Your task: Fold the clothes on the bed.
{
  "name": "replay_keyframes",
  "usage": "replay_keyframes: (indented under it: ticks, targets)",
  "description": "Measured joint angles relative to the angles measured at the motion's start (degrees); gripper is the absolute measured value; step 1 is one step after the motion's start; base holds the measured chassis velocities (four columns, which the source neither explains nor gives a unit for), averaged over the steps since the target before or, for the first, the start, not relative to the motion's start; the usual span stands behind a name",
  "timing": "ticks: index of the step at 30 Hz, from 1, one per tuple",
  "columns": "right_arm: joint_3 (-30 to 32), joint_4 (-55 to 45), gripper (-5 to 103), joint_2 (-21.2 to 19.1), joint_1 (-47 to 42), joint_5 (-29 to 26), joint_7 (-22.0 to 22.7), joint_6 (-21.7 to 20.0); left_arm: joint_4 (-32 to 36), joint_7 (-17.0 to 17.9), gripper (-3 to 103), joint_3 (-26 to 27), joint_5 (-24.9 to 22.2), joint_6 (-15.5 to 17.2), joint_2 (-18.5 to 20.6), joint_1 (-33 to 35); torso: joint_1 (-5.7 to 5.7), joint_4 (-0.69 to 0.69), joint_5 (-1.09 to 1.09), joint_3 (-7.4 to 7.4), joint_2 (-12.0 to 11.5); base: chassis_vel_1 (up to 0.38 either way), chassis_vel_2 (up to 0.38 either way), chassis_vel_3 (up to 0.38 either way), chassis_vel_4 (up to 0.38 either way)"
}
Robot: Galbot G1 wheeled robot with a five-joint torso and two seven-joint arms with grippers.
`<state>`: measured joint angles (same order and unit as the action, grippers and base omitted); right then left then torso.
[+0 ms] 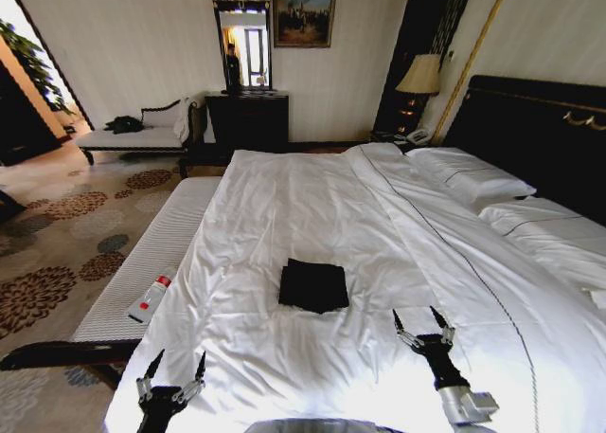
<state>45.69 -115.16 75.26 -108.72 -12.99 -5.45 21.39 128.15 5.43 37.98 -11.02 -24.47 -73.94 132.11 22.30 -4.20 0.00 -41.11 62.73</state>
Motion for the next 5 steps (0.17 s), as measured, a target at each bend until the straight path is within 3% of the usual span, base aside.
replay_keyframes:
  ticks: [5]
  targets:
    - [0.0, 0.0, 100, 0.0, 0.0, 0.0, 0.0, 0.0, 0.0, 0.0, 100, 0.0, 0.0, 0.0, 0.0, 0.0, 0.00, 0.00, 0.00, 0.00, 0.0, 0.000, 0.000, 0.000, 0.000]
